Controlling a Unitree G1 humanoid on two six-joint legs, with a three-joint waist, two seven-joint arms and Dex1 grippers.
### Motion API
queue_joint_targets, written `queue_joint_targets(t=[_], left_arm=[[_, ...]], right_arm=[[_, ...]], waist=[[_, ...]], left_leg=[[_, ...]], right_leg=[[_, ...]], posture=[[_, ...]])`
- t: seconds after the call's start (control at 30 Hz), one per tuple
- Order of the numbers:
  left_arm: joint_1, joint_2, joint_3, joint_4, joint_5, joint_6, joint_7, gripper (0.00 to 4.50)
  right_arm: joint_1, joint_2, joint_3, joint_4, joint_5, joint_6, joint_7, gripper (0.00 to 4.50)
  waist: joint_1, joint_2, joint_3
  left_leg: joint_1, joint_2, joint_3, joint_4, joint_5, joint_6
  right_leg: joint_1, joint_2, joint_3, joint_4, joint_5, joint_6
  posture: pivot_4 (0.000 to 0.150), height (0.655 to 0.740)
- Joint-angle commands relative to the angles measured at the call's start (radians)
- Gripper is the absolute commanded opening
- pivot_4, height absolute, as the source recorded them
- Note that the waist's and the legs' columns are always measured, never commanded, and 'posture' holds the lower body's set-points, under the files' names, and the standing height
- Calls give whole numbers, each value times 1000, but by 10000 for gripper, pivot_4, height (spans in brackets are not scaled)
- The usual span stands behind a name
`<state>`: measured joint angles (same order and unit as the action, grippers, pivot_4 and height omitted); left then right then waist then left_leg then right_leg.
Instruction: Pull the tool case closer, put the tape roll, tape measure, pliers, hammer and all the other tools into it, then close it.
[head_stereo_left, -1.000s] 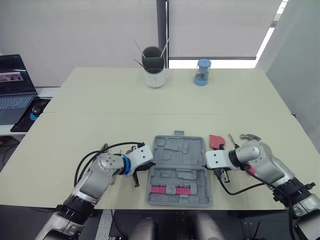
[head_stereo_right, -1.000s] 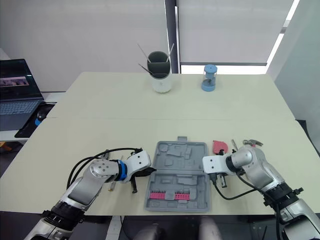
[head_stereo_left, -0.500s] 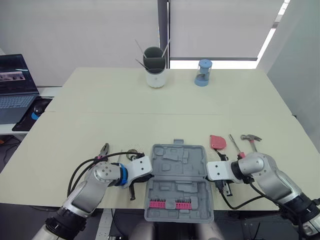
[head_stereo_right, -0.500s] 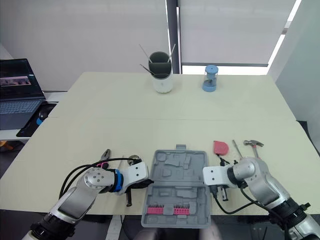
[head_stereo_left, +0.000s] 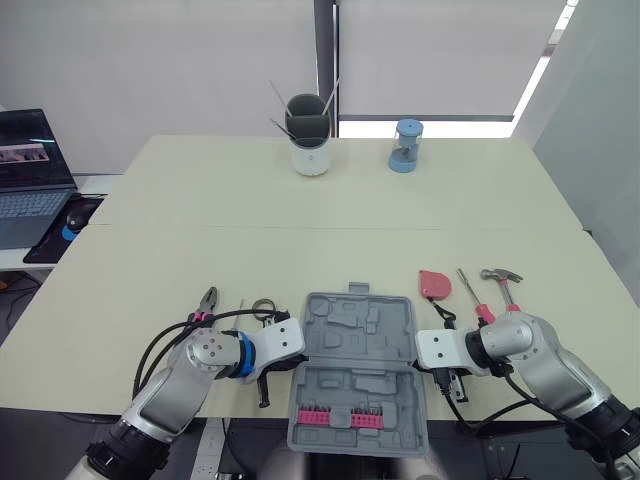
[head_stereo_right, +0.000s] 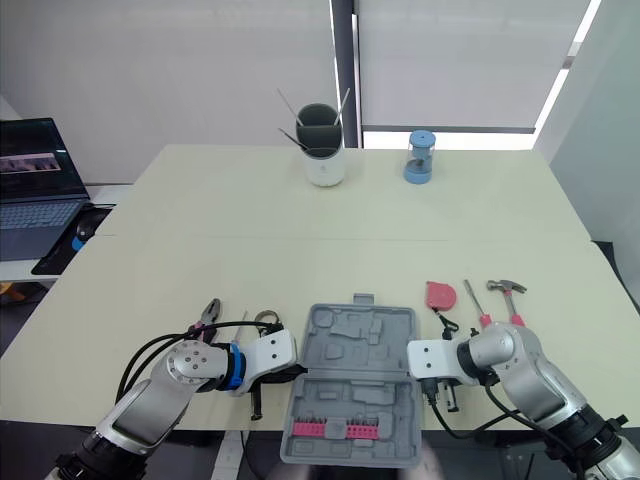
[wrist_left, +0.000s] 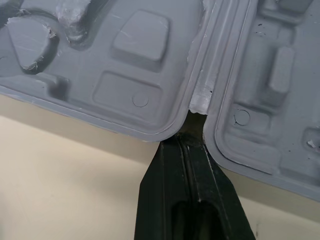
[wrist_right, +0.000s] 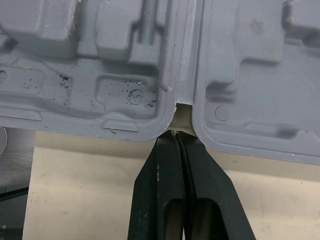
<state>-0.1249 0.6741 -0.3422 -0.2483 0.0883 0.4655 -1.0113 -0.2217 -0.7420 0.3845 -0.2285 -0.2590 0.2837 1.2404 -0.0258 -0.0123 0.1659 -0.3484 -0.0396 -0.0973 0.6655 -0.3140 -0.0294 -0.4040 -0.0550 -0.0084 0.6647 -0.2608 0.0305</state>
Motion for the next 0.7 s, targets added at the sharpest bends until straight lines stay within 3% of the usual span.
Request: queue_joint_targets(t=[0.03, 0.7], left_arm=[[18, -19, -67, -38, -22, -34, -27, 0], [6, -17, -48, 7, -14, -56, -15, 0]], right_arm=[[-7, 22, 11, -75, 52, -26, -4, 148], [-16, 23, 10, -6, 42, -71, -31, 148]], waist=[[0, 0, 0], [0, 0, 0]], left_leg=[[0, 0, 0, 0, 0, 0], [0, 0, 0, 0, 0, 0]], right_leg=[[0, 0, 0, 0, 0, 0], [1, 0, 0, 0, 0, 0]], posture=[[1500, 7400], [1500, 7400]])
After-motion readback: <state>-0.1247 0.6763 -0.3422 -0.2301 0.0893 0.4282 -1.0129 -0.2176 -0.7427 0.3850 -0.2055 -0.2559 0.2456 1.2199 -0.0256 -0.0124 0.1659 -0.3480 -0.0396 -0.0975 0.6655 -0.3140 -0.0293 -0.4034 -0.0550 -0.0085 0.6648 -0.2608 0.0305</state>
